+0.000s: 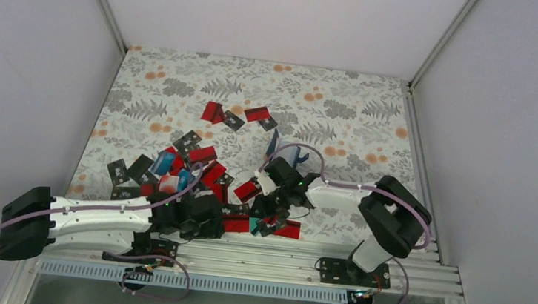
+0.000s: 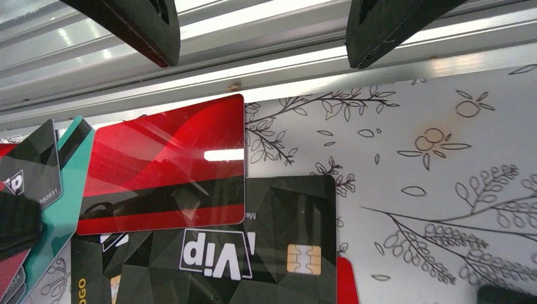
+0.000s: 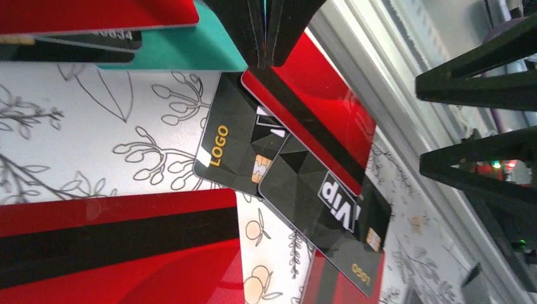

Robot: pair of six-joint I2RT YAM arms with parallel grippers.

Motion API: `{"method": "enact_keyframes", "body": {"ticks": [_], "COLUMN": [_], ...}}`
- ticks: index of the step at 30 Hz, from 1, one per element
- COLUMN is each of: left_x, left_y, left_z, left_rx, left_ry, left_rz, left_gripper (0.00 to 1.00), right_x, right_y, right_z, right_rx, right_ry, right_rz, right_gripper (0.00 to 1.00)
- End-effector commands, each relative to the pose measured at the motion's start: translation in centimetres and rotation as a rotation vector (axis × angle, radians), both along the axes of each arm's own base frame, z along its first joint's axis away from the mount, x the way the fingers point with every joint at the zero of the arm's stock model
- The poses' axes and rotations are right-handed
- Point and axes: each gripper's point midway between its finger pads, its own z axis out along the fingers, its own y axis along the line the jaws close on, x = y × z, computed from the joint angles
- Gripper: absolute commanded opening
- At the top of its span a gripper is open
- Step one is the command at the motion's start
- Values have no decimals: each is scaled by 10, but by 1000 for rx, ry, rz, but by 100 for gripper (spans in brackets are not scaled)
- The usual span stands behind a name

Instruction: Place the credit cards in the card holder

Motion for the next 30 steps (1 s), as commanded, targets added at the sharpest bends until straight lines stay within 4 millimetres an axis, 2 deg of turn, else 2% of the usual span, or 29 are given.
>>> {"method": "enact_keyframes", "body": {"ticks": [1, 3, 5, 12, 20, 22, 30], "left_x": [-2, 0, 0, 2, 3, 3, 5], "left_y": [-15, -15, -15, -17, -10, -8, -7], "left_z": [3, 1, -3, -10, -13, -15, -15], "left_rx": [-120, -124, -124, -152, -151, -154, -159], "left_ry": [17, 9, 9, 4, -3, -2, -13], "left_rz": [36, 44, 46, 70, 107, 114, 123], "left_gripper": [66, 66, 66, 64, 62, 62, 62], "right_x": [3, 2, 2, 9, 12, 14, 9], "right_y": [19, 23, 24, 25, 34, 36, 34], "right_z": [-4, -4, -14, -21, 2, 3, -22], "right_rx": [9, 11, -17, -47, 16, 20, -28], "right_ry": [-40, -48, -38, -61, -94, -98, -56], "right_rz": [16, 20, 18, 3, 17, 19, 31], "right_gripper": [5, 4, 4, 4, 4, 4, 5]}}
